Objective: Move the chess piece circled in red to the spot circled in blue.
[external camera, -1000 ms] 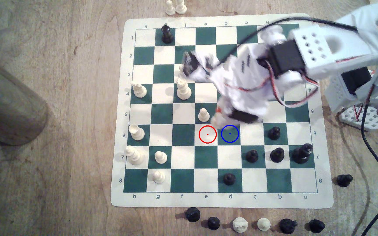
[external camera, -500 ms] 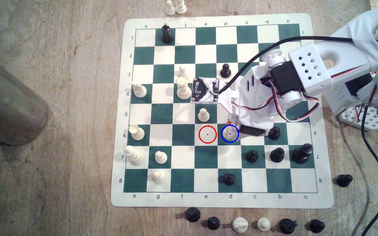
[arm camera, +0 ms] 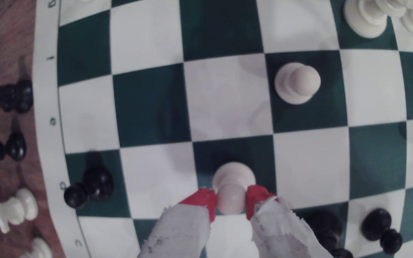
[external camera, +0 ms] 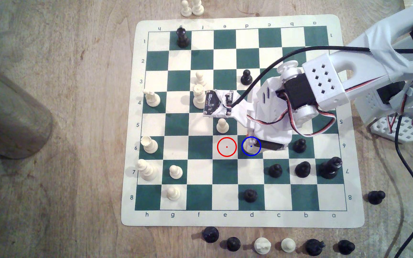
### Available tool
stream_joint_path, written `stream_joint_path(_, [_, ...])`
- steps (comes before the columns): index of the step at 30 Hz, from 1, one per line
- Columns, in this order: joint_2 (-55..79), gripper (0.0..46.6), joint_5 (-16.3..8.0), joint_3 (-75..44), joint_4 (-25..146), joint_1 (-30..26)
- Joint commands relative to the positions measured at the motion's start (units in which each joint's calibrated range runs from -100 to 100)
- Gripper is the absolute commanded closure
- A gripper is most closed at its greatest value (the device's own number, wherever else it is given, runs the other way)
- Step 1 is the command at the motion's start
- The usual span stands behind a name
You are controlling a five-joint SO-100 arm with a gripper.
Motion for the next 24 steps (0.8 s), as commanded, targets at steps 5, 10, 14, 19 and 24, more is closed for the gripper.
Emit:
stream_joint_path(5, [-0.7,46.3,0.3,-0.7,-1.1,0.6])
stream_joint_path(10, [0.4,46.0,0.2,-0.7,-1.9,0.5])
stream_joint_path(14, [1.1,44.1,0.1,-0.7,-2.3,0.4])
stream_joint_path(19, [0.2,31.2,0.0,0.6,-2.9,0.6])
stream_joint_path(24, [-3.5,24.8,0.2,3.0,-3.5,1.0])
